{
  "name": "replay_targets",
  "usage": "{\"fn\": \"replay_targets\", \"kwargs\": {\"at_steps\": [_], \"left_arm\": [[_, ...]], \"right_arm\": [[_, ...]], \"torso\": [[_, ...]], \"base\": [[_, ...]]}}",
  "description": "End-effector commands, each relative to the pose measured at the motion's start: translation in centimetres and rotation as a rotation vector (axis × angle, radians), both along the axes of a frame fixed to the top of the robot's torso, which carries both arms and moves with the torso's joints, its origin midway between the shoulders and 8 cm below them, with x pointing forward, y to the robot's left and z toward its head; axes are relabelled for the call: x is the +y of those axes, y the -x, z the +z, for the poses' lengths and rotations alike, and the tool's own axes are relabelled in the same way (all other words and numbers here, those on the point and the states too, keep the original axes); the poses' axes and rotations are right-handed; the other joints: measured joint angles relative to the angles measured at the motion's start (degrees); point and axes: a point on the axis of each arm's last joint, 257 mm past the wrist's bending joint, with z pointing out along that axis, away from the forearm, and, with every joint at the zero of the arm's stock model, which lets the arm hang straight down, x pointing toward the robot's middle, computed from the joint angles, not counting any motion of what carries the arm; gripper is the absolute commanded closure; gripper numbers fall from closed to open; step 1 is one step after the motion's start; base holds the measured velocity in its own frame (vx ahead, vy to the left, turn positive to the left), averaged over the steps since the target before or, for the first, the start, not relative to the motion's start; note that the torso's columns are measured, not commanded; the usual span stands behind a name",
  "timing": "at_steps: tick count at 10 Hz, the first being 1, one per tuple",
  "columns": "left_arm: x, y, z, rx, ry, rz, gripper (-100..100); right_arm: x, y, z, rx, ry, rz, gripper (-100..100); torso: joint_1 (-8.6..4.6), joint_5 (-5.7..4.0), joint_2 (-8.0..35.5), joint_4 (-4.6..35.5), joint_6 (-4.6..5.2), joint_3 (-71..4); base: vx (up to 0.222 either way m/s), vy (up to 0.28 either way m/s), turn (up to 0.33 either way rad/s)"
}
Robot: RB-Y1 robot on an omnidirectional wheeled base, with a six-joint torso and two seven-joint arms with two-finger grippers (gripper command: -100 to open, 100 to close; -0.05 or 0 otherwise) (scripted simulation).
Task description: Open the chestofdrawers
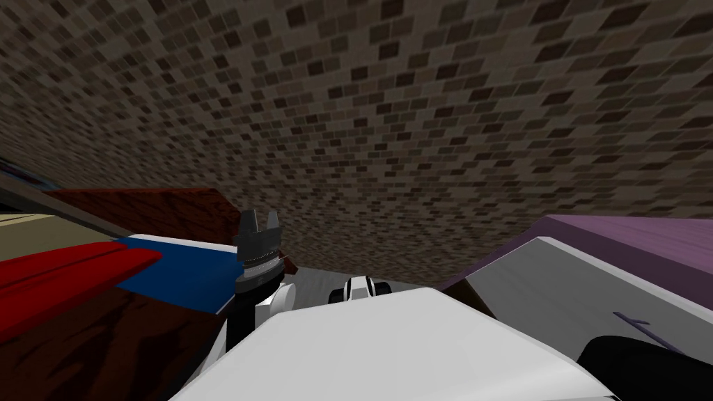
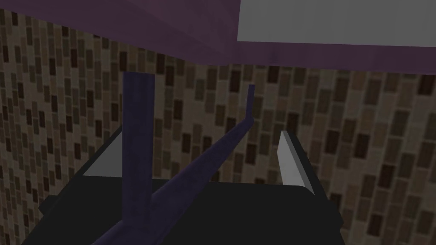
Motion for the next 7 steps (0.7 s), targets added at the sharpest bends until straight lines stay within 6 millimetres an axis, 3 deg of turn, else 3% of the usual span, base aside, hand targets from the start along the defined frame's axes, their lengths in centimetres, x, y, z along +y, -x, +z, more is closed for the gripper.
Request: {"fn": "replay_targets", "kwargs": {"at_steps": [1, 7], "left_arm": [[0.0, 0.0, 0.0, 0.000, 0.000, 0.000, 0], [0.0, 0.0, 0.0, 0.000, 0.000, 0.000, 0]], "right_arm": [[-0.1, 1.4, 0.3, 0.081, -0.018, 0.025, -100], [0.4, 3.8, -0.2, 0.236, -0.096, 0.075, -100]], "torso": [[0.00, 0.03, 0.01, 0.00, 0.03, 0.00], [-0.12, -0.08, 0.26, 0.03, 0.26, 0.17]], "base": [[-0.017, 0.008, 0.088], [-0.027, 0.000, 0.067]]}}
